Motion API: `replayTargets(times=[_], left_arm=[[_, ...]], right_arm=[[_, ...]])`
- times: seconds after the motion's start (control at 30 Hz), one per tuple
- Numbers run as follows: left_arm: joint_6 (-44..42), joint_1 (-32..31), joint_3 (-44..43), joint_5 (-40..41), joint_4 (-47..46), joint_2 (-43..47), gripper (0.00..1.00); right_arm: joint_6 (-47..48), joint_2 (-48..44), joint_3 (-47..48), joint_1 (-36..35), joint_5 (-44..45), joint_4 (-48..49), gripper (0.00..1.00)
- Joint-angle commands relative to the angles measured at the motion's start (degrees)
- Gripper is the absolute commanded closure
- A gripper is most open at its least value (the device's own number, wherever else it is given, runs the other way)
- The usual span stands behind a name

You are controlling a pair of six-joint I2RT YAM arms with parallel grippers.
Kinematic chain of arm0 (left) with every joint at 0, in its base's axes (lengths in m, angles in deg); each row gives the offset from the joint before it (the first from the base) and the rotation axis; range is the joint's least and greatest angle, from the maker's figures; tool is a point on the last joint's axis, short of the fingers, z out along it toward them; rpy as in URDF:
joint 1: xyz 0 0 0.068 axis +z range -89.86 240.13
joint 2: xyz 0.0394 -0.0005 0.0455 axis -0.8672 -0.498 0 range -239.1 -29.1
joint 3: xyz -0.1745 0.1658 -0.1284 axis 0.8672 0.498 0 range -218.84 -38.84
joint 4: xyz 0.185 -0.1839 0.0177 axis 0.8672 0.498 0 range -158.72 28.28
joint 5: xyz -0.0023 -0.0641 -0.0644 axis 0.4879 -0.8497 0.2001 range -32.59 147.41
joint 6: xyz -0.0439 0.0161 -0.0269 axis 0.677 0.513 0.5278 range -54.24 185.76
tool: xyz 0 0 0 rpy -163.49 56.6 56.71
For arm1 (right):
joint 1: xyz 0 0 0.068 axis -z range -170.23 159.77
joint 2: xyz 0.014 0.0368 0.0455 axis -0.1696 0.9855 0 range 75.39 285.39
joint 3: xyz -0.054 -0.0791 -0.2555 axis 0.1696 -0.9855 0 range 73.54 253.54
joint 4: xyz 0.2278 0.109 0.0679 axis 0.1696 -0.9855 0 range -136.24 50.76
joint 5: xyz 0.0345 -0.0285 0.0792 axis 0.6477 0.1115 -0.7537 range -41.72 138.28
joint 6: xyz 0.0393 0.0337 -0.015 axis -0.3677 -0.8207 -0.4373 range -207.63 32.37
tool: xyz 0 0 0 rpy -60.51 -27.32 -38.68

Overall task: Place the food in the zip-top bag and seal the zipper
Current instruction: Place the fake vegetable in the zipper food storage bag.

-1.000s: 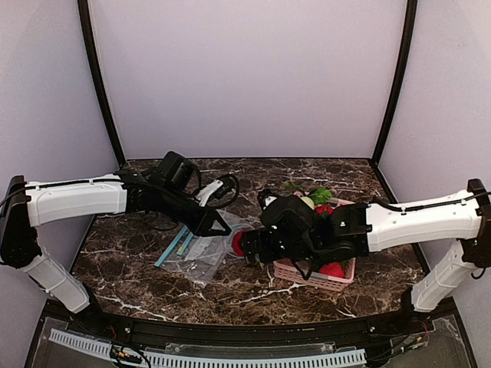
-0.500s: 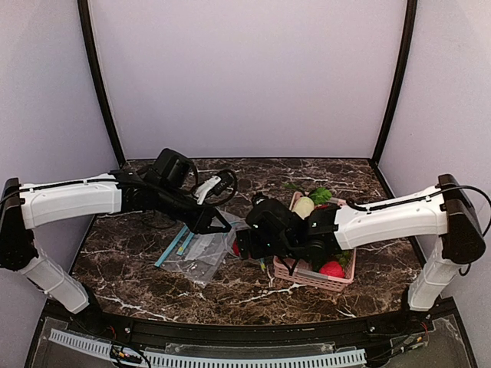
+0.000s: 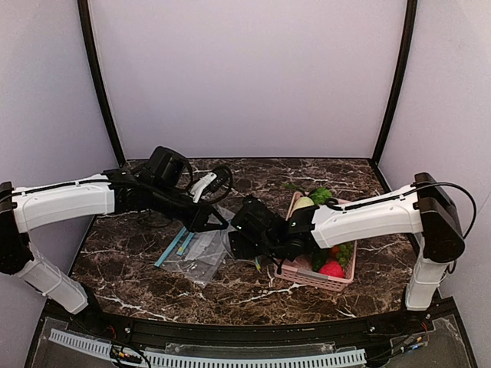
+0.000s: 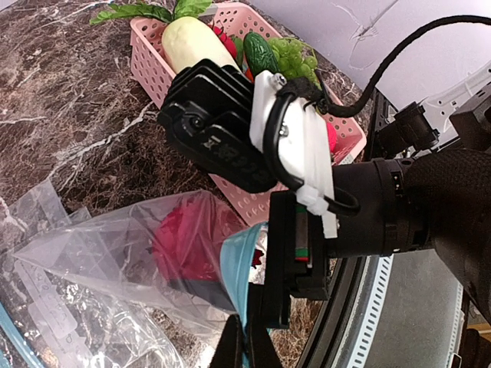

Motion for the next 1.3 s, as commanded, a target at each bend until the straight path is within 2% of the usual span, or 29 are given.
replayTargets(times=[0.0, 0.33, 0.6, 0.77, 1.1, 1.27], left_arm=[[-1.4, 0.2, 1.2, 2.3, -1.0, 4.3, 0.99], [-2.7, 0.3, 1.7, 9.4, 0.1, 7.4, 0.99], [-2.3, 0.4, 1.4, 6.6, 0.1, 4.8, 0.99], [-1.7, 0.3, 0.9, 5.8, 1.0, 1.8, 0.99], [-1.8, 0.3, -0.2, 9.2, 3.5, -0.9, 0.99], [-2.1, 0.4, 0.0, 10.5, 3.4, -0.2, 0.99]], right_arm=[[0.0, 1.8, 1.5, 0.5, 2.4, -4.3, 0.01], [-1.6, 2.4, 1.1, 0.6, 3.4, -6.9, 0.02], [1.3, 1.2, 4.0, 0.4, 1.3, -7.3, 0.02], [7.6, -2.5, 4.4, -0.7, -2.8, -2.8, 0.01], [10.2, -9.4, 2.8, -2.5, -9.1, 0.5, 0.01], [8.1, -16.0, -2.6, -2.7, -13.4, 2.2, 0.01]])
